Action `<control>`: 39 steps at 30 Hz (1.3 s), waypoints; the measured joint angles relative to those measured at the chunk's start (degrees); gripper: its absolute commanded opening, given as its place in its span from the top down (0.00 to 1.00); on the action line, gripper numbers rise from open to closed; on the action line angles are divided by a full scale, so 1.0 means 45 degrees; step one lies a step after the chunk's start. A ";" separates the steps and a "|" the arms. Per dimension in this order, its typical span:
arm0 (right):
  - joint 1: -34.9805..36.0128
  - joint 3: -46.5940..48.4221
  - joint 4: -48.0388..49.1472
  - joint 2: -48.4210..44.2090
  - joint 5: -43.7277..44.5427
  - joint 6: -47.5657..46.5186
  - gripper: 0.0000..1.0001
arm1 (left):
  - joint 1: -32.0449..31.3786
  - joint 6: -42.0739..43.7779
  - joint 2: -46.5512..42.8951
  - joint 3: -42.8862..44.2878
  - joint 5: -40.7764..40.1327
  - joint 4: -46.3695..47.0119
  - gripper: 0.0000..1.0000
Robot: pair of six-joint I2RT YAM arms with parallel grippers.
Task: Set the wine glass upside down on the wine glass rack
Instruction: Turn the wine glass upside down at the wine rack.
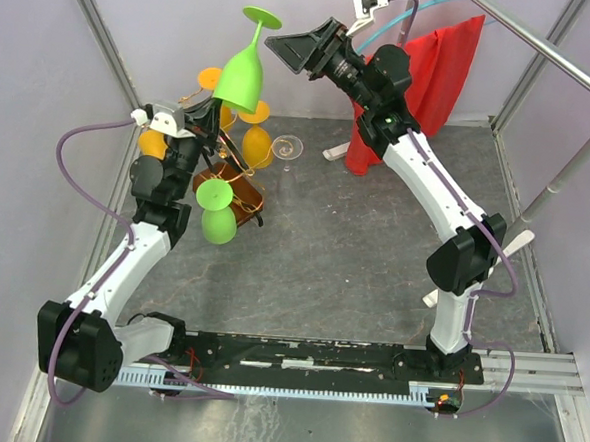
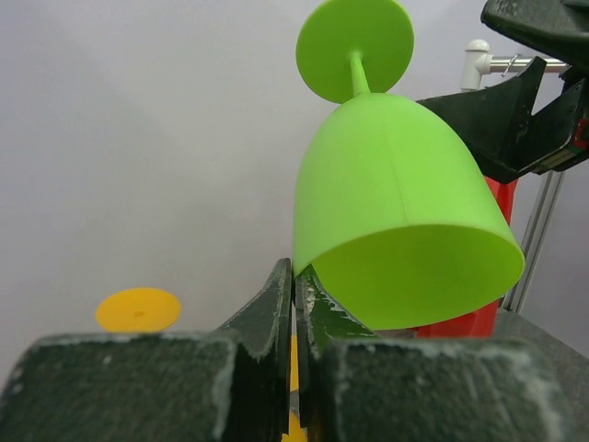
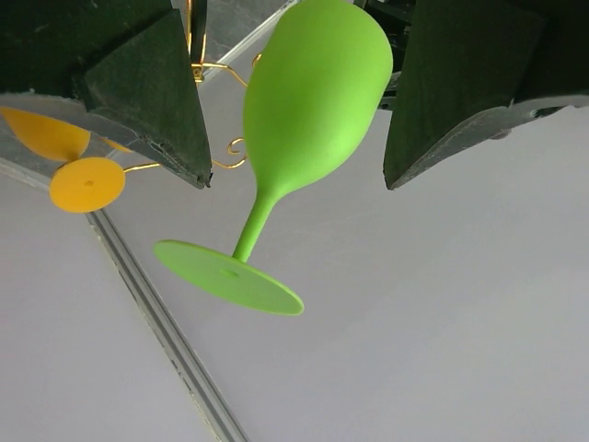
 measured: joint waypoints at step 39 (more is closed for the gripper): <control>0.0000 -0.4090 0.4852 -0.1030 -0.0719 -1.0486 0.58 | 0.0000 0.0636 -0.1773 0.0029 0.1345 -0.3677 0.97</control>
